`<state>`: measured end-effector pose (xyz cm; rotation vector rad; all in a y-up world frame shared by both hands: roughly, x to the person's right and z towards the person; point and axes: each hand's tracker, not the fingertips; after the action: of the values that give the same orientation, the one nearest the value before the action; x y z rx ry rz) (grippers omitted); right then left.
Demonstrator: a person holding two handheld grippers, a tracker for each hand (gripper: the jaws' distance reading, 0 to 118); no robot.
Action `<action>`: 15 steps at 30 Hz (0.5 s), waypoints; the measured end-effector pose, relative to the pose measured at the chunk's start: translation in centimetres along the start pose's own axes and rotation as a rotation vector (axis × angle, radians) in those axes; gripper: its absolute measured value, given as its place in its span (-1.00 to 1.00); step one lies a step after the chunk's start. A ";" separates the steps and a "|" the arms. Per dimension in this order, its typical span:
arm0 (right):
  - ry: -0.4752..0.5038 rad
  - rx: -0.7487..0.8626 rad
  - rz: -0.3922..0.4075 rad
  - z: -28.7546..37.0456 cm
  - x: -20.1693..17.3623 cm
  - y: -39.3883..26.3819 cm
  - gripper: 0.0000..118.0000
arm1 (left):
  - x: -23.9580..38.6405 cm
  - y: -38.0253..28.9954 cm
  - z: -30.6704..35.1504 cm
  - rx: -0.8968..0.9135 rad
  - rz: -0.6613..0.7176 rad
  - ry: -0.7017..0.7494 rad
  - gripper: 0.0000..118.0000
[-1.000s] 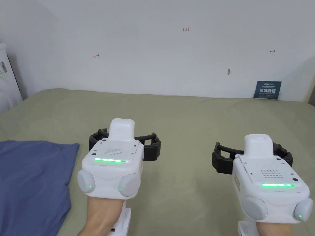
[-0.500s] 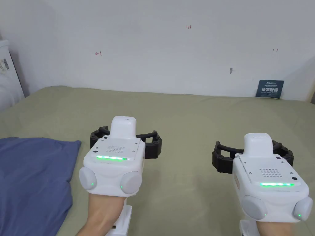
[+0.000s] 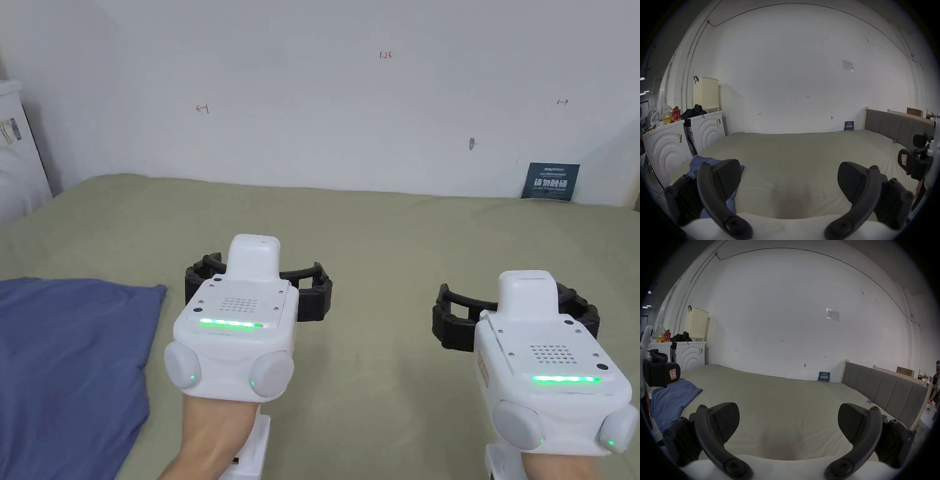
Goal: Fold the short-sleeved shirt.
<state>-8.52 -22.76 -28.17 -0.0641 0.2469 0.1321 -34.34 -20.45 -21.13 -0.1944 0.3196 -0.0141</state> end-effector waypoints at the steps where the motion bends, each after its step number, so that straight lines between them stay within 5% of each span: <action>1: 0.005 0.004 -0.004 0.1 0.1 0.0 1.00 | 0.0 0.0 0.0 -0.003 -0.001 0.002 1.00; 15: -0.004 0.004 -0.002 0.1 0.3 -0.1 1.00 | 0.2 -0.4 0.1 -0.009 -0.007 -0.013 1.00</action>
<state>-8.16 -22.82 -28.11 -0.0603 0.2426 0.1300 -34.10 -20.88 -21.06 -0.2045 0.3064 -0.0188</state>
